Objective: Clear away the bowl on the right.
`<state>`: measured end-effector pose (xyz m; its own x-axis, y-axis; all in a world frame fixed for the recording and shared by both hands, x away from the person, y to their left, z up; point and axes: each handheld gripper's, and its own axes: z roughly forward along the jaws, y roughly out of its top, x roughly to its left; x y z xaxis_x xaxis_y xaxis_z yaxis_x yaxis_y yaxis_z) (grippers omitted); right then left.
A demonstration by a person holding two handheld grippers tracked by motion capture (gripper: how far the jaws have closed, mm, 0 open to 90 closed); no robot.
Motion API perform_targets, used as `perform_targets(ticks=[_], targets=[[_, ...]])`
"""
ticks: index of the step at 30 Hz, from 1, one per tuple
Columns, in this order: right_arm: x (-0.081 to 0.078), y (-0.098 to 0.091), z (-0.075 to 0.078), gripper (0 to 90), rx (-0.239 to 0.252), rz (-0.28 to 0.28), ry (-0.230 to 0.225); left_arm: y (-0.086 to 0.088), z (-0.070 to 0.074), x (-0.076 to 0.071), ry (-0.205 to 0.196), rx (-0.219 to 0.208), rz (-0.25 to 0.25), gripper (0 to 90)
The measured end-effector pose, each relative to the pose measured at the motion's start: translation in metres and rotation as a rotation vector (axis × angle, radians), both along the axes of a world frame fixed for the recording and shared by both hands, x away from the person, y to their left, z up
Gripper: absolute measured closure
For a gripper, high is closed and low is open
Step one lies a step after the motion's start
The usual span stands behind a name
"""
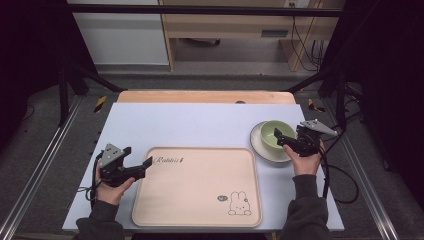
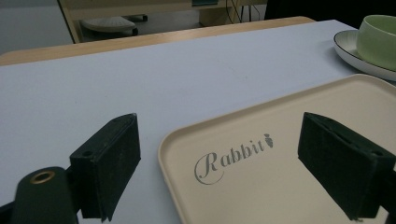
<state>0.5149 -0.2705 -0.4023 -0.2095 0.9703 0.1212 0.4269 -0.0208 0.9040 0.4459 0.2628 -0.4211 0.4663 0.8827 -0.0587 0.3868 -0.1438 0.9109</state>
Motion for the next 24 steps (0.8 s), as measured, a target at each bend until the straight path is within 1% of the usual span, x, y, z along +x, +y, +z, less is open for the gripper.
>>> perform_targets(ticks=[1,2,4,6,9,11,12,13,15,18,20,22,23,24], targets=[[0.000,0.000,0.000,14.4,0.000,0.000,0.000,0.000,0.000,0.000,0.000,0.000,0.000,12.7],[0.003,-0.001,-0.002,14.9,-0.001,-0.005,0.013,0.000,0.000,0.000,-0.001,0.000,0.001,12.7],[0.004,-0.001,-0.003,15.3,-0.002,-0.005,0.017,0.000,0.000,0.000,-0.001,-0.001,0.001,12.7],[0.008,-0.003,-0.005,16.9,0.001,-0.013,0.033,0.000,0.000,0.000,0.000,0.000,0.000,12.8],[0.012,-0.005,-0.008,17.5,-0.002,-0.025,0.040,0.000,0.000,0.000,0.001,0.001,0.000,12.8],[0.015,-0.008,-0.010,18.2,0.000,-0.034,0.061,0.000,-0.001,0.000,0.000,0.000,0.001,12.8],[0.018,-0.010,-0.013,18.8,-0.001,-0.048,0.078,0.000,-0.001,0.000,0.000,0.001,0.001,12.8],[0.018,-0.010,-0.013,18.8,-0.001,-0.048,0.078,0.000,-0.001,0.000,0.000,0.001,0.001,12.8],[0.020,-0.012,-0.015,19.7,-0.007,-0.059,0.086,0.000,-0.001,0.001,0.002,0.001,0.001,12.8],[0.023,-0.015,-0.018,20.7,-0.021,-0.075,0.115,0.000,-0.001,0.001,0.003,0.002,0.000,12.8],[0.024,-0.015,-0.019,20.7,-0.024,-0.081,0.118,0.000,-0.001,0.001,0.003,0.003,-0.001,12.8],[0.026,-0.018,-0.021,21.9,-0.041,-0.094,0.136,0.000,-0.002,0.001,0.004,0.003,-0.001,12.8],[0.026,-0.018,-0.021,21.9,-0.041,-0.094,0.136,0.000,-0.002,0.001,0.004,0.003,-0.001,12.8],[0.027,-0.019,-0.022,22.6,-0.042,-0.105,0.151,0.000,-0.002,0.001,0.004,0.004,-0.002,12.9]])
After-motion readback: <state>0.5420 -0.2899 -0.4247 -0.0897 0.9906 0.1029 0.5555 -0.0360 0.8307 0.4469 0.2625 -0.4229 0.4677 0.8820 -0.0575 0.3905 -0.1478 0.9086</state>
